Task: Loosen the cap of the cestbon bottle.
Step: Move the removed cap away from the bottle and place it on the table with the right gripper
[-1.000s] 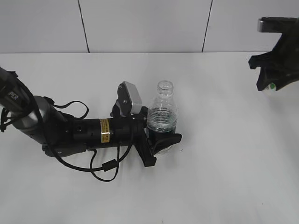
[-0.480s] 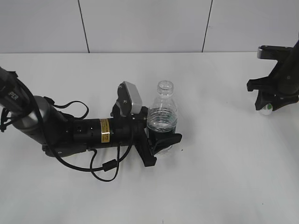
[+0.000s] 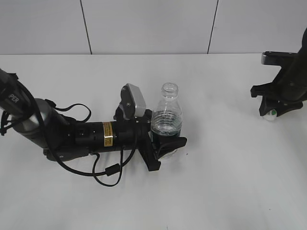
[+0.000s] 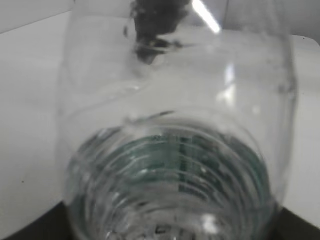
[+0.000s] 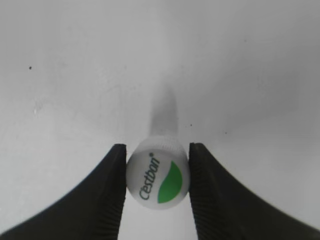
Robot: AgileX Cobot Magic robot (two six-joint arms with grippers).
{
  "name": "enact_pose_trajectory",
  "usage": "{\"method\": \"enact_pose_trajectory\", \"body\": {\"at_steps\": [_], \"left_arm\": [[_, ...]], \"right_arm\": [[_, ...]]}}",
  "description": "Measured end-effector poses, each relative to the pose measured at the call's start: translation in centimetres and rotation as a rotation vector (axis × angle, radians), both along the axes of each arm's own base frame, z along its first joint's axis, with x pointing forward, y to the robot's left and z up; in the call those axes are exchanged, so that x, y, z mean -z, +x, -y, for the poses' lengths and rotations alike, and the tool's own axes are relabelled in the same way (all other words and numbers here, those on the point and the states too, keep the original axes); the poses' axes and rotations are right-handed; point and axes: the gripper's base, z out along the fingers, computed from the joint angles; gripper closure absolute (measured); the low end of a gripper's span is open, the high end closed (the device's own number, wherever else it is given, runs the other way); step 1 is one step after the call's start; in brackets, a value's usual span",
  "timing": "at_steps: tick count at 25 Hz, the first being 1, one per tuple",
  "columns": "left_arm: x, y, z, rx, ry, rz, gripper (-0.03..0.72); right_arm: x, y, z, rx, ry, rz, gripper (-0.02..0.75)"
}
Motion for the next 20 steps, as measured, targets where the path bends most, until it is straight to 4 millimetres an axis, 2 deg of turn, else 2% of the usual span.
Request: {"method": "enact_pose_trajectory", "body": {"at_steps": [13, 20], "left_arm": [[0.0, 0.0, 0.0, 0.0, 0.0, 0.0, 0.286], [0.0, 0.0, 0.0, 0.0, 0.0, 0.0, 0.286]], "right_arm": [[0.14, 0.12, 0.01, 0.002, 0.0, 0.01, 0.437], [0.14, 0.12, 0.01, 0.002, 0.0, 0.01, 0.296]]}}
